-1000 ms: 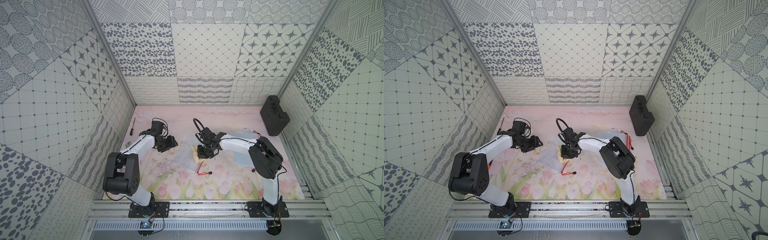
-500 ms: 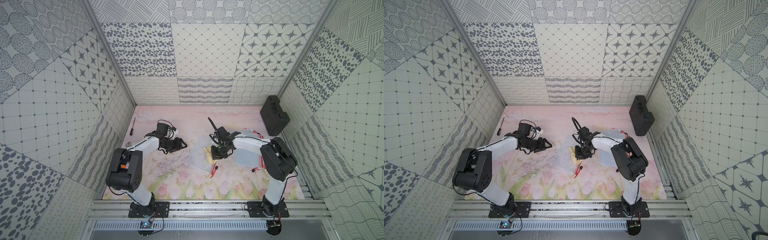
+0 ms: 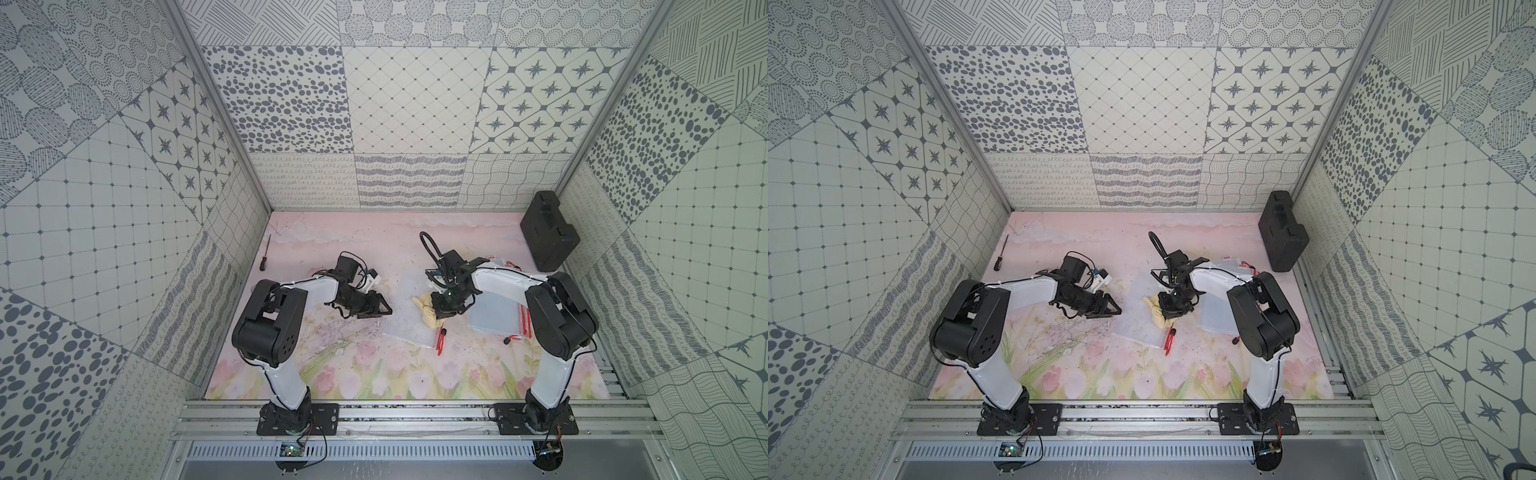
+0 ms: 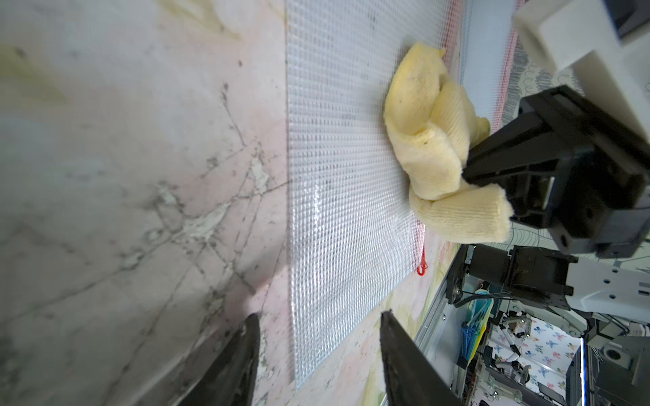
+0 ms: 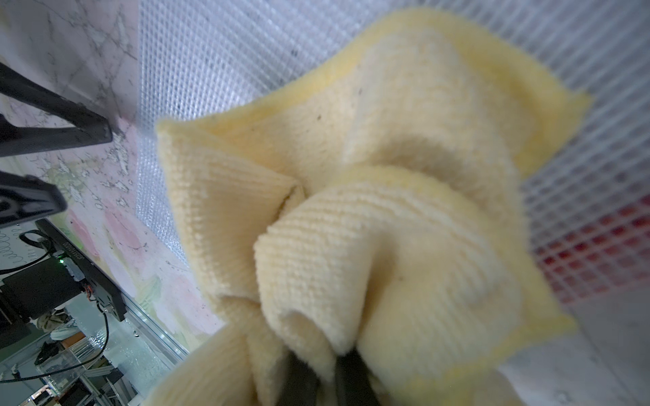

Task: Wipe the document bag
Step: Adjust the document bag at the center of the board.

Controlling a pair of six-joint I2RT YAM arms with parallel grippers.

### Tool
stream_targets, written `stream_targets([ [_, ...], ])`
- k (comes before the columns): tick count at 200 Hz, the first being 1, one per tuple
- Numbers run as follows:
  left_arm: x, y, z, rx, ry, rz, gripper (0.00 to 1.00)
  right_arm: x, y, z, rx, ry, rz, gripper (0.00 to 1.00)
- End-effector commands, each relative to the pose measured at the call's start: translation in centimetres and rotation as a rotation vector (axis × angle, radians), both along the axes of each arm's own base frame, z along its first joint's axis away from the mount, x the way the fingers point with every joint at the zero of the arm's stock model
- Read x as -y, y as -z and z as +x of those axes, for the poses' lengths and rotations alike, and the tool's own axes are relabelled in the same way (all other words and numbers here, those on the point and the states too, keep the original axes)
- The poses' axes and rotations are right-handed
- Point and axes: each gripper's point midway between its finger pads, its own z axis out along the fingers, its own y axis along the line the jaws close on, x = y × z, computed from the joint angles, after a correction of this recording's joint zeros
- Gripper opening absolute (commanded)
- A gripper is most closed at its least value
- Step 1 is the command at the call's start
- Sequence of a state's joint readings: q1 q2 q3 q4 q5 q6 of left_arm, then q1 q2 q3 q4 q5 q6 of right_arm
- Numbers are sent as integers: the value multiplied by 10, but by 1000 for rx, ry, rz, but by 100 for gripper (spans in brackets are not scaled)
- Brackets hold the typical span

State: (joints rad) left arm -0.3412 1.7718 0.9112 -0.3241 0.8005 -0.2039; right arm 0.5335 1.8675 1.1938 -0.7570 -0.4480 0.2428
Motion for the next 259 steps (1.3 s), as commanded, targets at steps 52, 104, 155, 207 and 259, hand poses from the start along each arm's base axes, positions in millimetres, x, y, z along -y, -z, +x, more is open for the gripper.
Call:
stream_targets([
  [52,16,33,-31,-86,118,28,53,-3,-11,-2,21,-42,22,0],
  [104,42,10,-32,-46,147,-48,53,-4,-10,-4,16,-37,34,0],
  [155,75,-10,-34,-36,151,-183,53,-7,-8,-4,7,-27,51,0],
  [207,85,-4,-27,-32,43,-200,36,-6,-6,-9,3,-20,61,0],
  [259,71,-10,-17,27,-46,-109,17,-3,-2,-12,-3,-19,53,0],
])
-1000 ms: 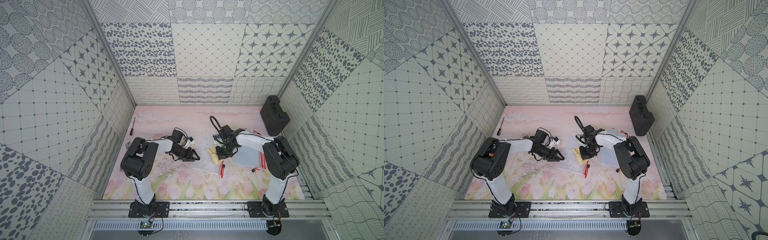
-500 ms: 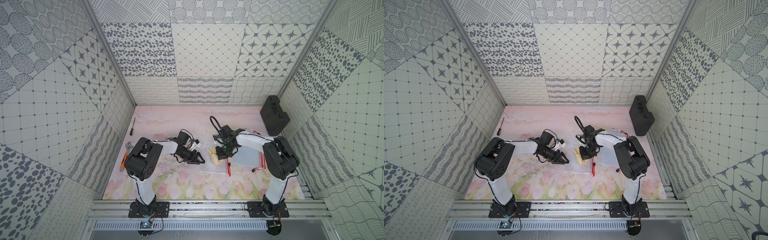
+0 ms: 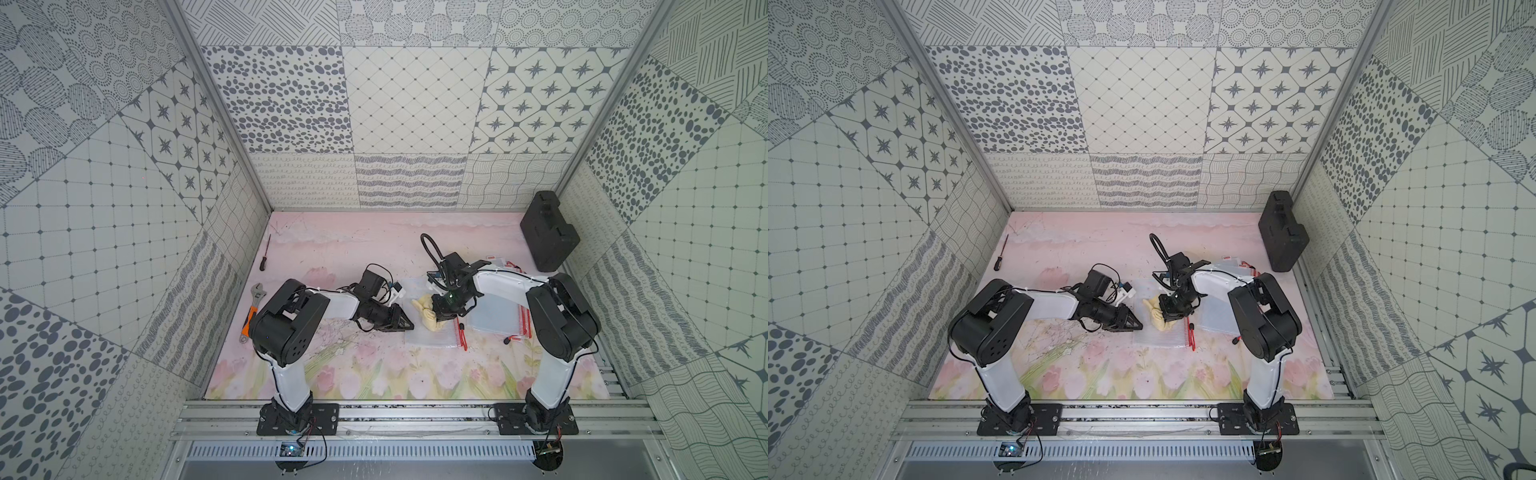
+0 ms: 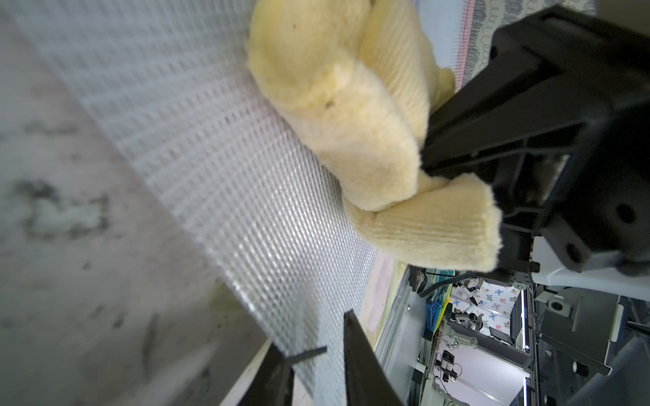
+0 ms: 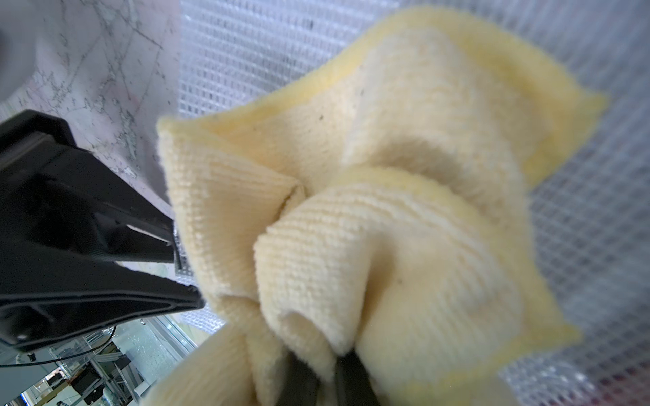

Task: Wipe the document bag
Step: Adjust the document bag at the center of the board.

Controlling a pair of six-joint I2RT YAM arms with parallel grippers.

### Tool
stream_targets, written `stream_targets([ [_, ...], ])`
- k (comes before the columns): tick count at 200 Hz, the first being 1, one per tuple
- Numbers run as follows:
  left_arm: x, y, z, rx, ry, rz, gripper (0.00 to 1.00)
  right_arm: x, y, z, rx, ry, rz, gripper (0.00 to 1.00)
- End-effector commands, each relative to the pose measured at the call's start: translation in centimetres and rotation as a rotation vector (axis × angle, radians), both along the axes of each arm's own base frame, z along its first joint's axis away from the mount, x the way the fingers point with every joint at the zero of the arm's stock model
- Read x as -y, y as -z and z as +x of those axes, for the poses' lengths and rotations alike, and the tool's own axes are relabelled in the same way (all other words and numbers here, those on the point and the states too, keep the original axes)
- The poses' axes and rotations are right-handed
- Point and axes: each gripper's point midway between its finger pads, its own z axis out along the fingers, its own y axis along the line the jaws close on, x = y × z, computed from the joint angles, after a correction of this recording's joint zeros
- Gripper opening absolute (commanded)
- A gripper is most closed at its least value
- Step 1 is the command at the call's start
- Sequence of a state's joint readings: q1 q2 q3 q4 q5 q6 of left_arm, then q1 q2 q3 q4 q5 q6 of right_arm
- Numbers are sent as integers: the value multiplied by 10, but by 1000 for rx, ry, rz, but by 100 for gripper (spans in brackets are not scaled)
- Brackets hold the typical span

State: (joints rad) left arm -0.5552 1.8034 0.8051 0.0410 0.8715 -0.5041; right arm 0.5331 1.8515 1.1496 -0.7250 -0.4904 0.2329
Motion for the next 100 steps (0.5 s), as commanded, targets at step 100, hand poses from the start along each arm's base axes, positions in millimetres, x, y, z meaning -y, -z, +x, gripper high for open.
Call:
stream_targets([
  [100,-21,16,17,12,-169,183,0,-3,-24,5,73,89,15,0],
])
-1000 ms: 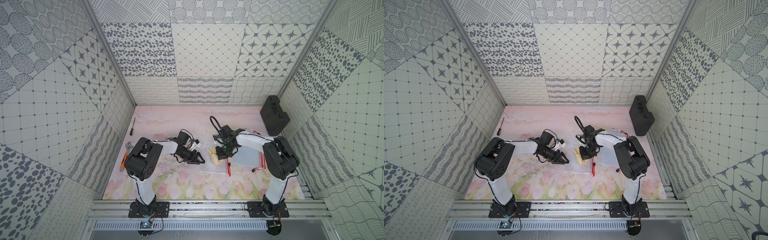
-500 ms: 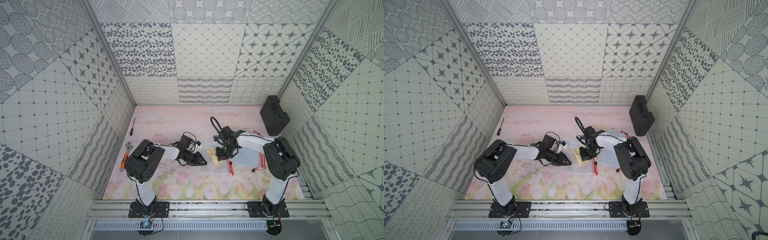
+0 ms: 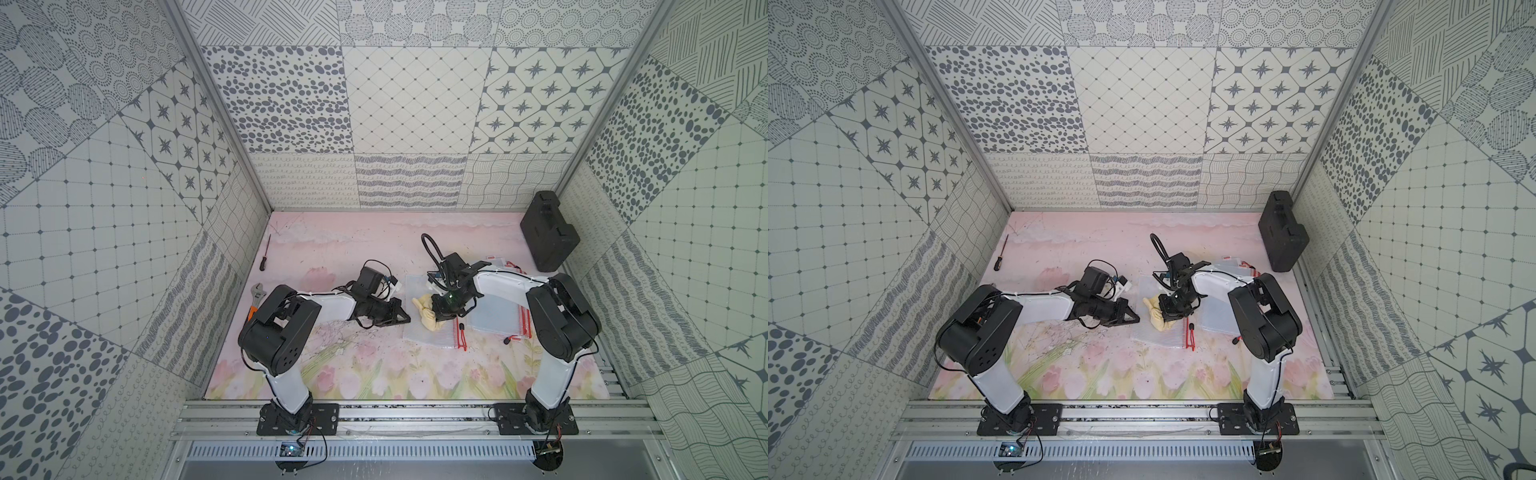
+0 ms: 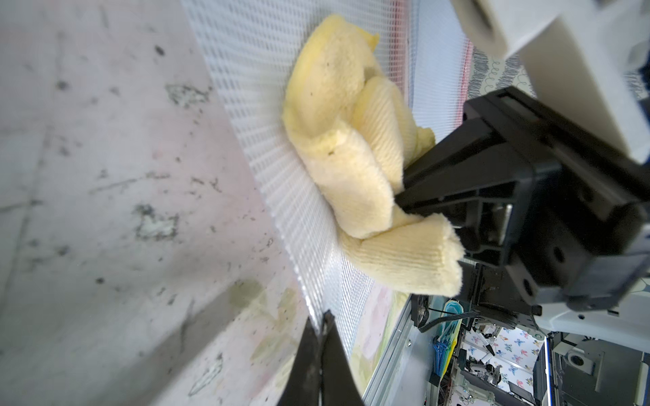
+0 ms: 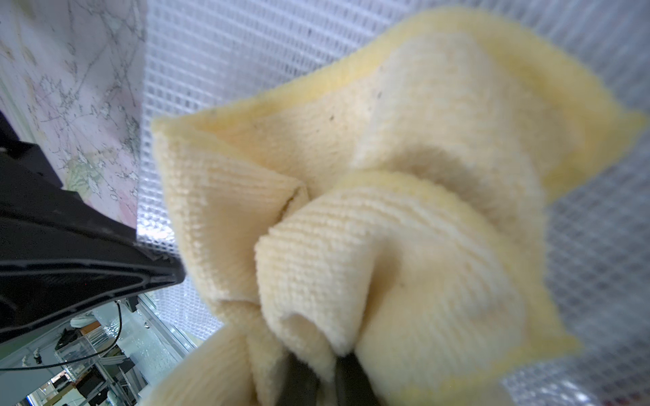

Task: Wipe the document bag
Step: Adjust the document bag at the center of the board.

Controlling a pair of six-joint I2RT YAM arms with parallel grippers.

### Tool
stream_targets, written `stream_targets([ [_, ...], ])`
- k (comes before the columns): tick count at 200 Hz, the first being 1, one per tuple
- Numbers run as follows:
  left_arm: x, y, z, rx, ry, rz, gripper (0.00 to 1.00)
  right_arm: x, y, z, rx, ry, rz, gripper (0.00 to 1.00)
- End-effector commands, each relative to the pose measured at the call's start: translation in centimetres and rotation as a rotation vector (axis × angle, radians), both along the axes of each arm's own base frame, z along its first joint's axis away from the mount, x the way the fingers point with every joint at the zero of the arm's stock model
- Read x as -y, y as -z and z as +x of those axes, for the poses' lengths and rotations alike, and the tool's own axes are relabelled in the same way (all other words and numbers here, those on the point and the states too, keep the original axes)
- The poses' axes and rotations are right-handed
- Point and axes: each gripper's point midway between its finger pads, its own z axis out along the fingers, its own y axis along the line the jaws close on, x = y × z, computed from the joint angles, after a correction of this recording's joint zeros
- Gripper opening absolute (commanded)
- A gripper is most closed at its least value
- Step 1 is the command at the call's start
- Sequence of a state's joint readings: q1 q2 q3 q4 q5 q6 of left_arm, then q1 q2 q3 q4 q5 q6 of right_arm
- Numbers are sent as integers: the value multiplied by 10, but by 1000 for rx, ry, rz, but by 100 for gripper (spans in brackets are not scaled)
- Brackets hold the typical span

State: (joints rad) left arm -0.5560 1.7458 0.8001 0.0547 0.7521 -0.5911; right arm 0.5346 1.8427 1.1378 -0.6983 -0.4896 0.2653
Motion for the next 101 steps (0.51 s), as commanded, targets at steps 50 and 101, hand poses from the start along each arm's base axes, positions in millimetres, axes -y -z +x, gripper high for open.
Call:
stream_targets([
  [50,-21,50,-22,-112,-78,196,0,-66,-48,0,122,170,89,0],
  [101,-25,45,-27,-94,-78,216,0,-67,0,18,67,321,-6,0],
])
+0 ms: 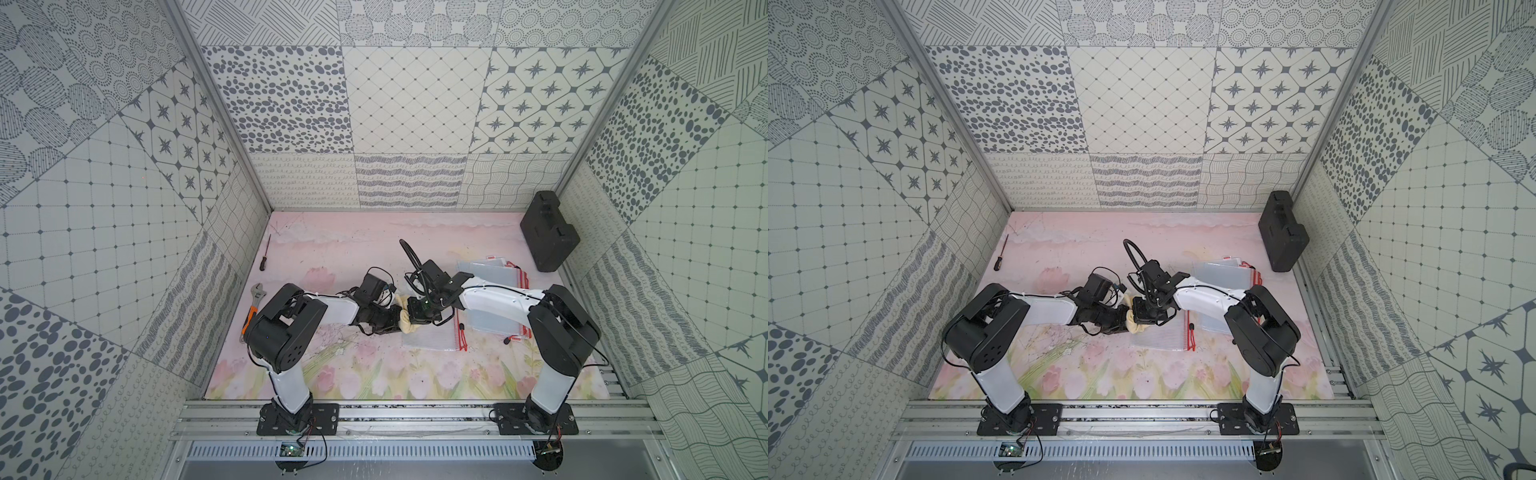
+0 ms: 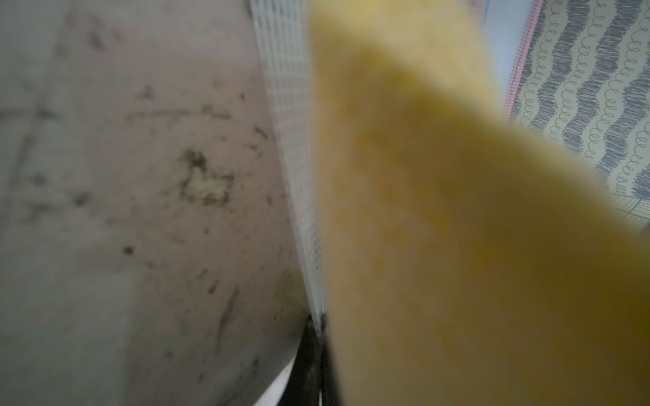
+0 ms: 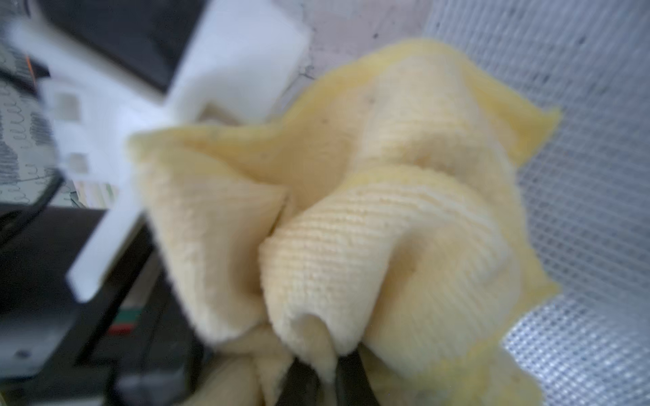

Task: Wipe the document bag
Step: Adjust the document bag at the center of the board, then wipe the dirt from the document bag.

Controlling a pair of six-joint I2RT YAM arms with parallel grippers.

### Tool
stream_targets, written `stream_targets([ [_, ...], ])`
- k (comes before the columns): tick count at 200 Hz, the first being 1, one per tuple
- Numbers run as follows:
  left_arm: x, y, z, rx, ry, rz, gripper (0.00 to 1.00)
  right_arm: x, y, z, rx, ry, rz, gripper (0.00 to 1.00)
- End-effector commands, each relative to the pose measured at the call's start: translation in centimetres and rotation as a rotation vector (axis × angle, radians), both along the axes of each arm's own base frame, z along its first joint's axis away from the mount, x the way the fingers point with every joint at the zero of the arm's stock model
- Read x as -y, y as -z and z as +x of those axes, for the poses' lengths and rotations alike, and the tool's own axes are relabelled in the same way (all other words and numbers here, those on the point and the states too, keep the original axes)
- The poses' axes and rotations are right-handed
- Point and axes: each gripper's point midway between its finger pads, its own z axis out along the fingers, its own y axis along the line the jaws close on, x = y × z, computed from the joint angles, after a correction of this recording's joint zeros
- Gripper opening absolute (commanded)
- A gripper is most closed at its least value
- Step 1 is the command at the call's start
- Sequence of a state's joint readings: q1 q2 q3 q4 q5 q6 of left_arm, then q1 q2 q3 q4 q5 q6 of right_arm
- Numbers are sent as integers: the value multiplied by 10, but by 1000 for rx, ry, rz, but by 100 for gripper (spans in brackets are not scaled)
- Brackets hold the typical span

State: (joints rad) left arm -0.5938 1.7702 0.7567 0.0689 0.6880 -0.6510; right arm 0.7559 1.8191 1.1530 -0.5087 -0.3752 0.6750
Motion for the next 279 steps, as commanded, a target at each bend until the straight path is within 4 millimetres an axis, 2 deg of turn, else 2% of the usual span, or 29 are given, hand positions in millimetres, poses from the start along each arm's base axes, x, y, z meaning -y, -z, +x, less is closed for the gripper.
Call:
stream_targets([
  [1,-21,19,-12,-32,-40,140,0,6,18,30,15,156,-33,0],
  [37,-21,12,-17,-27,-29,117,0,7,28,53,30,174,-70,0],
  [84,-20,10,-22,-27,2,107,0,26,25,123,95,268,-123,0],
  [105,-20,11,-23,-29,4,106,0,24,19,154,120,261,-150,0],
  [129,-20,11,-24,-28,11,106,0,19,14,175,160,256,-188,0],
  [151,-20,11,-24,-30,10,110,0,3,7,168,145,217,-161,0],
  [184,-21,13,-23,-34,12,123,0,-16,-5,121,148,159,-163,0],
  [204,-21,13,-23,-35,19,126,0,-25,3,91,93,138,-138,0],
  [219,-21,12,-23,-34,21,131,0,-26,11,81,67,136,-146,0],
  [242,-21,11,-24,-36,25,129,0,-25,16,90,67,157,-149,0],
  [259,-21,10,-24,-32,27,129,0,-23,15,111,84,185,-151,0],
  [279,-21,8,-25,-31,32,127,0,-14,15,144,93,238,-147,0],
])
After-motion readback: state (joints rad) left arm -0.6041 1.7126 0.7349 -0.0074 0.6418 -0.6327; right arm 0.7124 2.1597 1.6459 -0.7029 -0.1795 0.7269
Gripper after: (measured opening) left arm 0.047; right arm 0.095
